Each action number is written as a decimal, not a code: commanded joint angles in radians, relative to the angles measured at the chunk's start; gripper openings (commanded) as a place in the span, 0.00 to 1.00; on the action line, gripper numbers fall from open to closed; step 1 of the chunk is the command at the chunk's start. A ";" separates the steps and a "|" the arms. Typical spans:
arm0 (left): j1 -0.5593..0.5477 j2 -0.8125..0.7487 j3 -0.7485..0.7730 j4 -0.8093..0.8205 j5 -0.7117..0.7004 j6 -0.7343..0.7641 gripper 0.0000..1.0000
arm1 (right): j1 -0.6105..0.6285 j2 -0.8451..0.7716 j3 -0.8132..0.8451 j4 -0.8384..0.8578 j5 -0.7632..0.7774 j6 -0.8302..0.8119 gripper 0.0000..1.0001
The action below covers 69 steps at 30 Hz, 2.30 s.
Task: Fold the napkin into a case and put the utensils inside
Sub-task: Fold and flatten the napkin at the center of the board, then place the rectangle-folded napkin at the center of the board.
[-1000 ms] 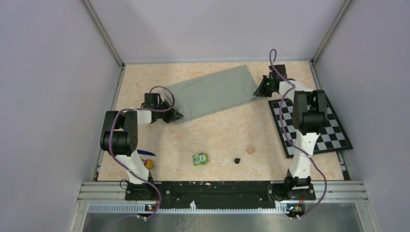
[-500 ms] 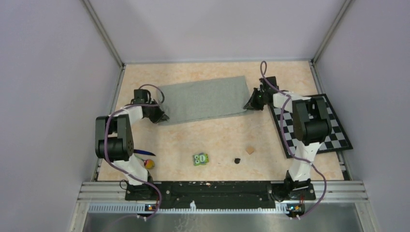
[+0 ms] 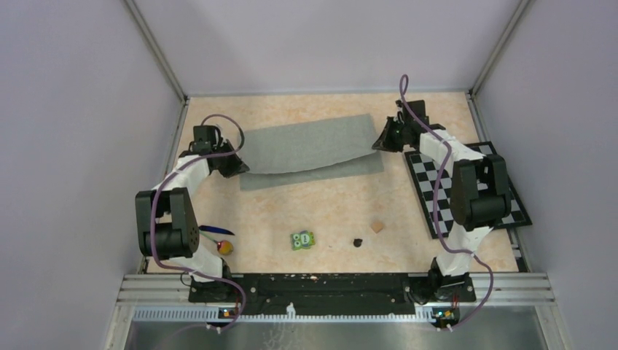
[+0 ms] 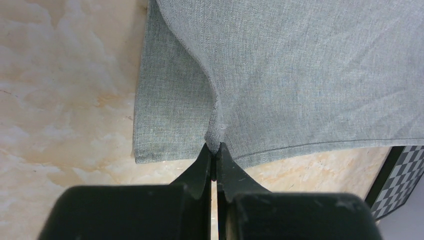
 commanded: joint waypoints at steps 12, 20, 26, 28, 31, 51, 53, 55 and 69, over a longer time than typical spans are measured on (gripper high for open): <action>0.009 -0.011 -0.118 0.070 0.040 0.001 0.00 | -0.008 -0.004 -0.078 0.056 0.002 -0.026 0.00; 0.010 0.048 -0.141 0.148 0.045 -0.050 0.00 | -0.008 0.095 -0.037 0.090 0.009 -0.037 0.00; 0.009 0.019 -0.162 0.155 0.002 -0.060 0.00 | -0.008 0.100 -0.065 0.102 0.009 -0.034 0.00; 0.009 0.000 -0.160 0.158 0.006 -0.060 0.00 | -0.008 0.095 -0.067 0.098 0.008 -0.034 0.00; 0.010 -0.024 -0.140 0.150 -0.001 -0.060 0.00 | -0.008 0.083 -0.061 0.095 0.011 -0.036 0.00; 0.024 0.004 -0.210 0.189 -0.008 -0.081 0.02 | -0.011 0.088 -0.088 0.117 -0.022 -0.017 0.00; 0.024 -0.004 -0.176 0.150 -0.018 -0.070 0.11 | -0.008 0.059 -0.064 0.078 -0.024 -0.031 0.10; 0.024 -0.048 -0.127 0.093 -0.079 -0.047 0.29 | 0.002 0.004 -0.029 0.006 0.020 -0.065 0.29; -0.004 0.022 -0.084 0.210 0.156 -0.077 0.75 | 0.021 0.026 -0.001 0.144 -0.210 0.005 0.49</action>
